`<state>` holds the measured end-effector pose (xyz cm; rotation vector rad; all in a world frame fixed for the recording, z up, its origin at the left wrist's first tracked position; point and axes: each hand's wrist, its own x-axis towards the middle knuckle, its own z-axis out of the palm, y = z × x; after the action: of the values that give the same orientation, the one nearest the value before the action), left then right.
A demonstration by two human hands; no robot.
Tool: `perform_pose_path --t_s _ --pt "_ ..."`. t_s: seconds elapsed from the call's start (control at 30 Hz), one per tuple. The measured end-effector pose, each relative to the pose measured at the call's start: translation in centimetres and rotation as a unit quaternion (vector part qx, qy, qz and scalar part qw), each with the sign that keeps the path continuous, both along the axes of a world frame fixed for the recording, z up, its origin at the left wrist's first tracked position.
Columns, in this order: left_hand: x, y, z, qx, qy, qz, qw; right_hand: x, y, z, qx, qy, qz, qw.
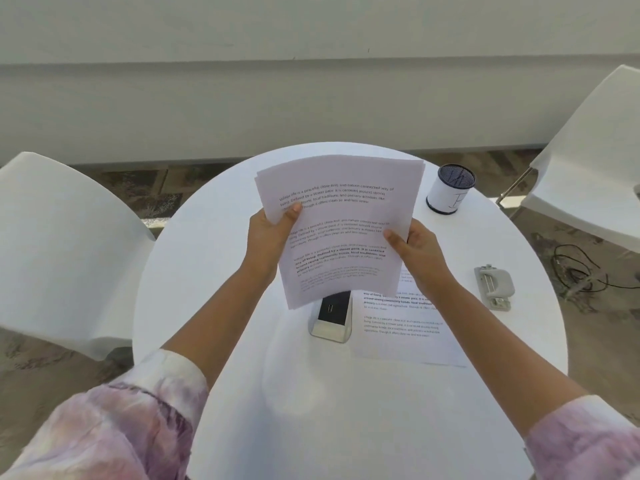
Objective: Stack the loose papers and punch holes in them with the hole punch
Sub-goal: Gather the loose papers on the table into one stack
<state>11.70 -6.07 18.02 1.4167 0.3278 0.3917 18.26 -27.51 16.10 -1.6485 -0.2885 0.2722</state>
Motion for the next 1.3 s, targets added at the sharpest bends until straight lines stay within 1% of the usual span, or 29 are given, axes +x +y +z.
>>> perform_pose_path --t_s 0.1,0.17,0.33,0.4,0.53,0.57,0.6,0.67,0.73,0.77,0.87,1.0,1.07,1.3 --pt "0.0 0.0 0.1 0.029 -0.01 -0.001 1.0 0.0 0.0 -0.1 -0.006 -0.016 0.002 1.0" --pt "-0.2 0.0 -0.6 0.047 0.003 -0.008 0.999 0.0 -0.3 -0.8 -0.026 -0.016 0.006 1.0" --pt "-0.5 0.1 -4.2 0.095 0.08 -0.014 0.992 -0.2 -1.3 -3.4 -0.162 -0.029 -0.017 0.986" --pt "-0.6 0.3 -5.4 0.088 0.094 0.014 0.992 -0.4 -1.8 -4.2 -0.21 -0.042 -0.028 0.976" --pt "-0.6 1.1 -6.2 0.049 0.095 0.049 0.993 -0.1 -4.3 -6.3 -0.255 -0.031 -0.083 0.963" --pt "-0.5 1.3 -6.4 0.04 0.097 0.054 0.993 0.1 -5.3 -7.1 -0.291 -0.022 -0.1 0.951" --pt "-0.5 1.4 -6.5 0.036 0.102 0.059 0.992 0.4 -6.4 -8.0 -0.342 -0.005 -0.117 0.932" --pt "-0.6 1.6 -6.9 0.027 0.118 0.068 0.99 0.8 -8.4 -9.6 -0.451 0.048 -0.144 0.879" --pt "-0.9 1.8 -7.7 0.013 0.146 0.076 0.986 0.6 -9.8 -10.8 -0.52 0.098 -0.151 0.835" --pt "-1.1 1.9 -8.2 0.006 0.167 0.078 0.983 0.4 -10.2 -11.2 -0.539 0.114 -0.152 0.821" --pt "-1.8 1.8 -9.7 -0.009 0.224 0.071 0.972 -0.3 -10.5 -12.1 -0.569 0.133 -0.159 0.796" --pt "-3.0 1.8 -11.3 -0.057 0.274 0.066 0.958 -1.0 -9.8 -12.1 -0.563 0.145 -0.195 0.79" --pt "-3.6 1.8 -12.0 -0.082 0.291 0.067 0.951 -1.3 -9.4 -12.2 -0.574 0.141 -0.204 0.781" --pt "-4.5 2.1 -13.2 -0.111 0.323 0.077 0.937 -1.0 -9.0 -12.1 -0.565 0.159 -0.202 0.784"
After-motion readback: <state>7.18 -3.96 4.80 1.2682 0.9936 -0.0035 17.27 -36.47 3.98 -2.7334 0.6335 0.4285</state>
